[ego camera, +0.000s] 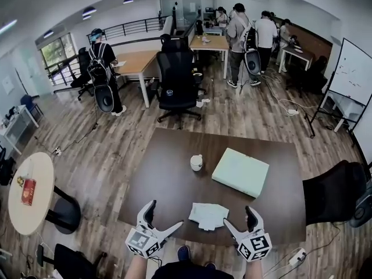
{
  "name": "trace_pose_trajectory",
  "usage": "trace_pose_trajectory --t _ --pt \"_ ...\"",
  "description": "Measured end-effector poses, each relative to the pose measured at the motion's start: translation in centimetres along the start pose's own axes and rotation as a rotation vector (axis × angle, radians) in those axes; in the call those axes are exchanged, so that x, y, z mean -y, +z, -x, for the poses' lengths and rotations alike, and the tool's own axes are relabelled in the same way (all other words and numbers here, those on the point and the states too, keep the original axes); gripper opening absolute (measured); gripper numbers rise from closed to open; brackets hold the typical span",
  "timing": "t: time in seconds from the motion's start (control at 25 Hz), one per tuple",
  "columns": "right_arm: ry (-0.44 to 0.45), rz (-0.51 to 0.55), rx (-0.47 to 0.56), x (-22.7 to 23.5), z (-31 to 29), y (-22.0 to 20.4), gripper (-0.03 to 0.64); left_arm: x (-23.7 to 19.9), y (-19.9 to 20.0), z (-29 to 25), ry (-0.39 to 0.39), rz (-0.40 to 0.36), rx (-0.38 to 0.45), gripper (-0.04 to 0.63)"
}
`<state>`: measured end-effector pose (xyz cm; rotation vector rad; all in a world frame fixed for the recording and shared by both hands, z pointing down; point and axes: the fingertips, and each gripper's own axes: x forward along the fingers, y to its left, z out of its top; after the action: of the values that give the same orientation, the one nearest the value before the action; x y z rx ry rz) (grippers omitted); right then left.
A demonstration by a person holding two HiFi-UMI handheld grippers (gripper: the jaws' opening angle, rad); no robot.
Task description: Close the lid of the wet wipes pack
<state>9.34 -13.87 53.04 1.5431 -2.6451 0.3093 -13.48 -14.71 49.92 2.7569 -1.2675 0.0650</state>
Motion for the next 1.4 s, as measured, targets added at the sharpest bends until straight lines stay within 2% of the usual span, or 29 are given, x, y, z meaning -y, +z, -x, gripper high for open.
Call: trace_pose_trajectory --t 0.28,0.52,0.76,0.92,1.4 --pt "-0.038 0.005 -0.014 -1.6 -3.4 -1.0 0.419 -3.4 -1.4 -1.3 -0.086 0.015 -0.023 0.523" --pt "-0.038 0.001 -0.035 -1.3 -4.6 -1.4 0.413 -4.0 -1.8 -2.7 -0.115 0.020 -0.036 0.523" --pt "0.025 0.021 -0.070 -0.4 -5.9 -1.7 0.413 -3.9 -1.7 -4.3 -0.073 0.046 -0.025 0.523" --pt "0.063 0.046 -0.093 0.1 -7.2 -2.4 0.411 -4.4 -1.9 -4.7 -0.041 0.102 -0.018 0.523" --pt "0.192 0.219 -0.250 -0.7 -10.0 -7.5 0.411 -4.8 -3.1 -4.8 0.028 0.099 -0.036 0.523"
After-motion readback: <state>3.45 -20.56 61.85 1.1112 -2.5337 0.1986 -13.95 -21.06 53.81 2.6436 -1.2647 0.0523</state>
